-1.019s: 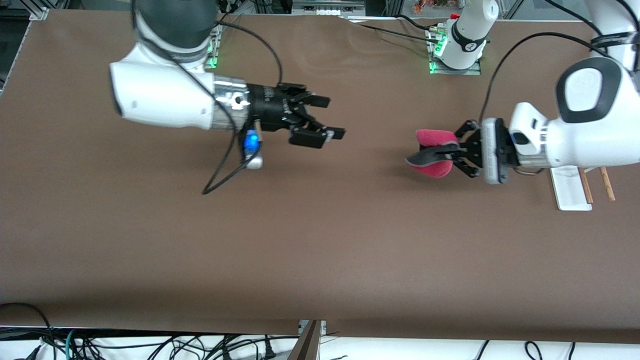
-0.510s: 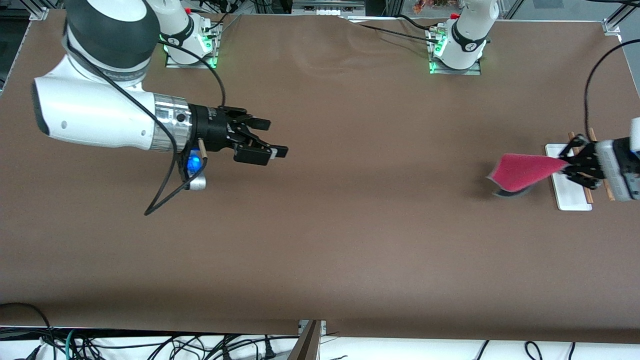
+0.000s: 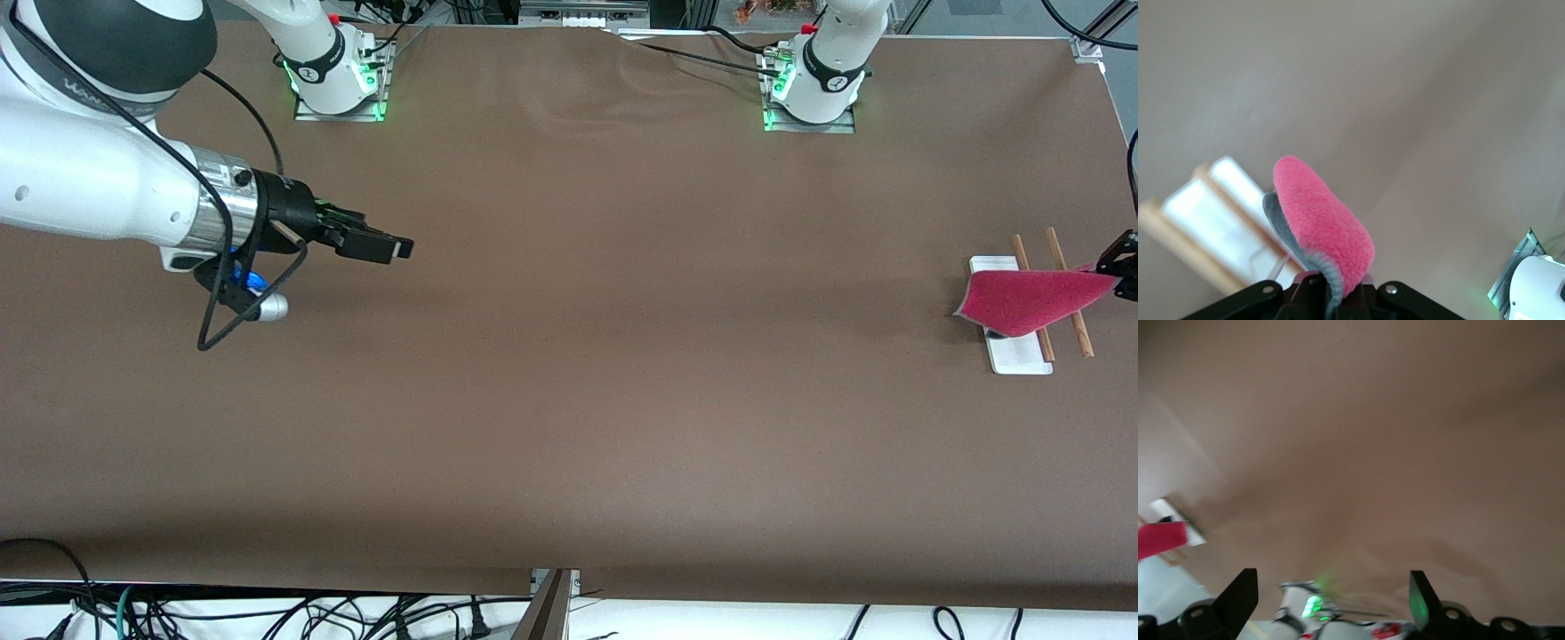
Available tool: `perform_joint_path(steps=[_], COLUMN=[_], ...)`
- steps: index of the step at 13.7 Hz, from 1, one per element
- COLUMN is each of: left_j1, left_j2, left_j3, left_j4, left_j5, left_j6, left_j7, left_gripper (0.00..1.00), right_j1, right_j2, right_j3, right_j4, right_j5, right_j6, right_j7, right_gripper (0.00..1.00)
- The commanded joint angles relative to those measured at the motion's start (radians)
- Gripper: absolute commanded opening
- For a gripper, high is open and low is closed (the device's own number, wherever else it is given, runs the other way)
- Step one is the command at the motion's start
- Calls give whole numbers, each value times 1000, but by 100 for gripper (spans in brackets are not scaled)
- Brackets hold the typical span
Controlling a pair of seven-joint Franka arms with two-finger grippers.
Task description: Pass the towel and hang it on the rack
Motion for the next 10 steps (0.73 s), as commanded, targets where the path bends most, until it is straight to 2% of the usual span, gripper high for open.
perform_joint_path(steps=[1, 6, 8, 10], left_j1=[38, 69, 75, 77], left_j2=[46, 172, 177, 180], left_j3=[0, 43, 43, 43], left_j4=[79, 156, 156, 156], left_j5=[73, 78, 78, 75], left_j6=[-17, 98, 101, 102], left_j7=[13, 104, 104, 96], left_gripper=[0, 0, 0, 0], right_j1=[4, -8, -51, -85], right_j2=[-88, -258, -298, -306], right_j3=[-20, -27, -24, -24], right_j4=[-94, -305, -364, -369], right_j5=[-107, -352, -409, -437], right_j6=[-18, 44, 73, 78], right_j7=[-145, -395, -505, -596], right_gripper=[100, 100, 100, 100])
